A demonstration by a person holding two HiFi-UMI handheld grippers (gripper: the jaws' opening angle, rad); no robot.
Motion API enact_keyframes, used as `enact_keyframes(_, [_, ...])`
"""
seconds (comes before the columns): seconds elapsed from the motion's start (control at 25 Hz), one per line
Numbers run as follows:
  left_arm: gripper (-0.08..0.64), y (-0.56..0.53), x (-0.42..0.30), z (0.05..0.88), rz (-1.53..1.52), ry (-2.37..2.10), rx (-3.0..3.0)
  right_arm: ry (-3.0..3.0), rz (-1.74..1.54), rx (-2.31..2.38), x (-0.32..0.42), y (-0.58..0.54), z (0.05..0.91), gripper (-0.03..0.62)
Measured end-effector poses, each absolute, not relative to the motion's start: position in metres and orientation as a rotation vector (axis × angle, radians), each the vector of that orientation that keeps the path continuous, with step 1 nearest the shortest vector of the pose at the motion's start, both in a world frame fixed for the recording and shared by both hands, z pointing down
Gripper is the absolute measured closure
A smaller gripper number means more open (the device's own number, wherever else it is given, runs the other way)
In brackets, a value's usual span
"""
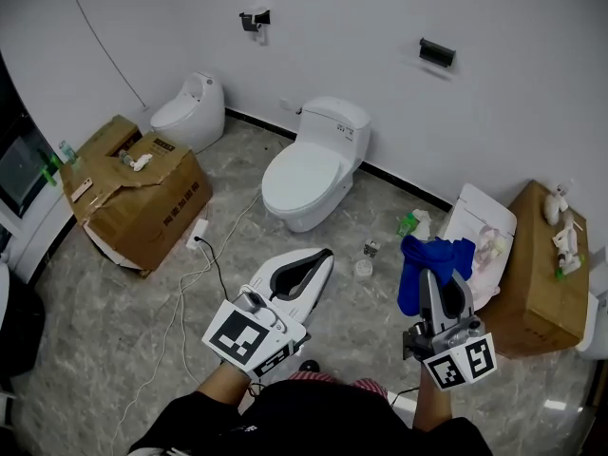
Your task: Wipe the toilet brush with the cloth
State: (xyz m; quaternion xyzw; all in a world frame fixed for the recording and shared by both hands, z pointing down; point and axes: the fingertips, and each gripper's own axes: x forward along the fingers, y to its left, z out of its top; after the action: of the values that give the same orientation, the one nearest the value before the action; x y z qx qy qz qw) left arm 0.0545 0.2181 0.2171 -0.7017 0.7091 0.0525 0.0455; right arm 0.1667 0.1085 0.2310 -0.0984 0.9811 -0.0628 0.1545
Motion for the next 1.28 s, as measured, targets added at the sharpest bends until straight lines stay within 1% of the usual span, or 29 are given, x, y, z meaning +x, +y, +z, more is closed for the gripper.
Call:
enact_keyframes(0.12, [0.552,0.224,0.046,0.216,0.111,2.14,-2.104,2.813,-0.177,-0.297,0.161,0.114,0.234,0.528])
enact_keyframes(0.4, [0.552,0.214,0.04,0.222,0.14,2.104,-2.159,2.82,-0.183,-0.331,0.155,0.106,0.236,0.528])
enact_keyframes(0.56, [0.552,0.205,0.031,0.228,0.078,2.122,-2.15,2.826,-0.195,-0.331,0.145,0.097,0.241,0.528])
enact_keyframes(0.92, [0.552,0.16,0.013,0.222,0.06,2.064,-2.185,2.8,-0.172,-0.294,0.114,0.056,0.229,0.528])
enact_keyframes(1.28, [0.552,0.108,-0.005,0.23,0.034,2.036,-2.247,2.802,-0.184,-0.328,0.097,0.008,0.234,0.528])
